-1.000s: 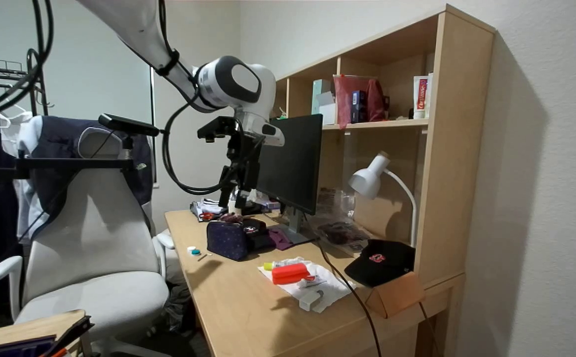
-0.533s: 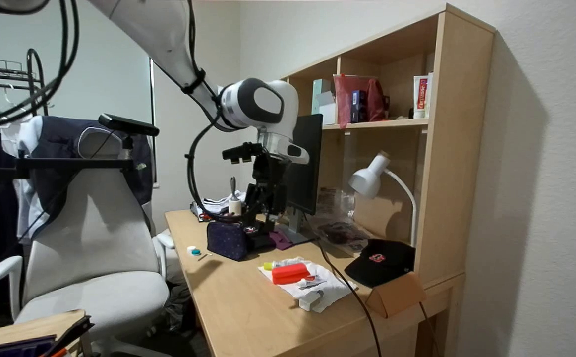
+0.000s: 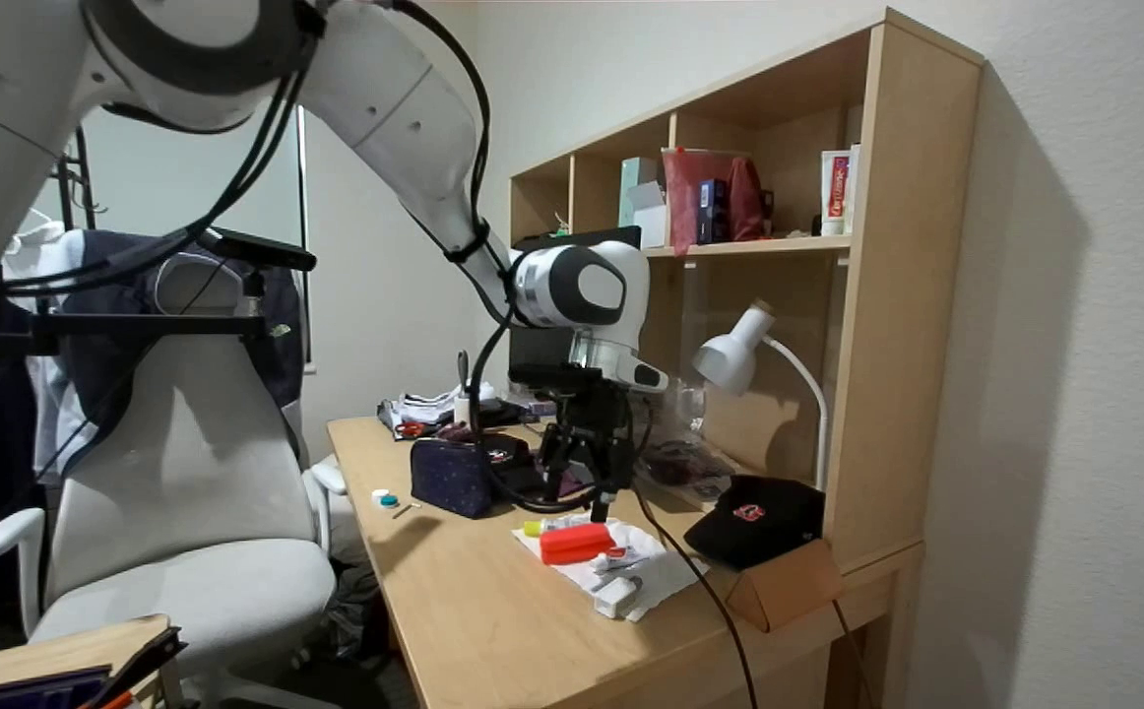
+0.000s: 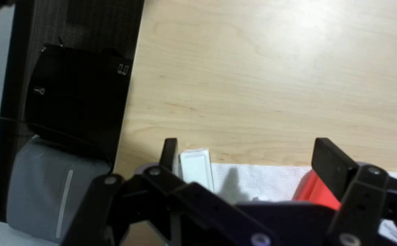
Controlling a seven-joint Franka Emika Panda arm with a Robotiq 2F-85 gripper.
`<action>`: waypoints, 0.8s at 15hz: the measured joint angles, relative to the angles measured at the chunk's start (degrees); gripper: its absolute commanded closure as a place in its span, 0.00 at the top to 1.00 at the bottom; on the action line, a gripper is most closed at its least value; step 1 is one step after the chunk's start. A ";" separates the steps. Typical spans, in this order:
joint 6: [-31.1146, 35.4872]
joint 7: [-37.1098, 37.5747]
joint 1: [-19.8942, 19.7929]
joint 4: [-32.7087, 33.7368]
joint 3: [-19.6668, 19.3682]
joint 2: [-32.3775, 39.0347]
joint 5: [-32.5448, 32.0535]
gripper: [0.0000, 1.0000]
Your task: Pick up the small white bottle and move it to the right
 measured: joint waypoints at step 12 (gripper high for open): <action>5.29 -0.40 0.26 3.82 -0.63 4.86 0.01 1.00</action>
